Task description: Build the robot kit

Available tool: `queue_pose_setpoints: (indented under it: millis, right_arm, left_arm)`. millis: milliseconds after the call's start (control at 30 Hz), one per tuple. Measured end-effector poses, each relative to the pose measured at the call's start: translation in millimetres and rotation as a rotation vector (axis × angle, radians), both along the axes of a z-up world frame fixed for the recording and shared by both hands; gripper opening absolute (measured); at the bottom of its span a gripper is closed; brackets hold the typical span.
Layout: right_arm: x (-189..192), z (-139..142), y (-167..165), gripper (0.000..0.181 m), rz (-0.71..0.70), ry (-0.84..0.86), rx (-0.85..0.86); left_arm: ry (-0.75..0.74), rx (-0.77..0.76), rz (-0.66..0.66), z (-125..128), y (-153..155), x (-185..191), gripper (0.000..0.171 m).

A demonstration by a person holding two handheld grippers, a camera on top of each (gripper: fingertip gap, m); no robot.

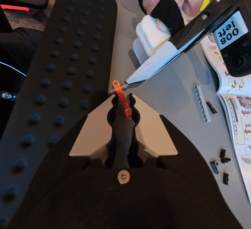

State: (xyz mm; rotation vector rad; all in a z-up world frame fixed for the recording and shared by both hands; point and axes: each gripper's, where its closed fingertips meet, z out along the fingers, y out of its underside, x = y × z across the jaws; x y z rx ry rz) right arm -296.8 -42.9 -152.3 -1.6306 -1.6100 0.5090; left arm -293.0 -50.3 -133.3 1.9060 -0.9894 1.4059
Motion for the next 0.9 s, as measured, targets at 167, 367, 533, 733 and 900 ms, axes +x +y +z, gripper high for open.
queue_pose_setpoints:
  millis: [167, 367, 533, 733, 900]
  right_arm:
    - [-1, 2, 4, 0.027, -0.015, 0.001, 0.044]
    - [-4, 7, 1, 0.024, 0.019, -0.001, 0.131]
    - [-5, 7, 1, 0.024, 0.013, 0.005, 0.125]
    - [-6, 9, 0, 0.024, 0.02, 0.02, 0.129]
    - [-8, 12, -1, 0.023, 0.044, 0.035, 0.172]
  left_arm:
    - [-0.008, 0.023, -0.007, 0, 0, 1, 0.003]
    - [-0.033, 0.029, -0.035, 2, -1, 0, 0.003]
    - [-0.045, 0.025, -0.023, 2, 0, 0, 0.003]
    - [-0.048, 0.005, -0.02, 1, 0, -3, 0.003]
    - [-0.046, -0.019, -0.026, 1, 0, -3, 0.003]
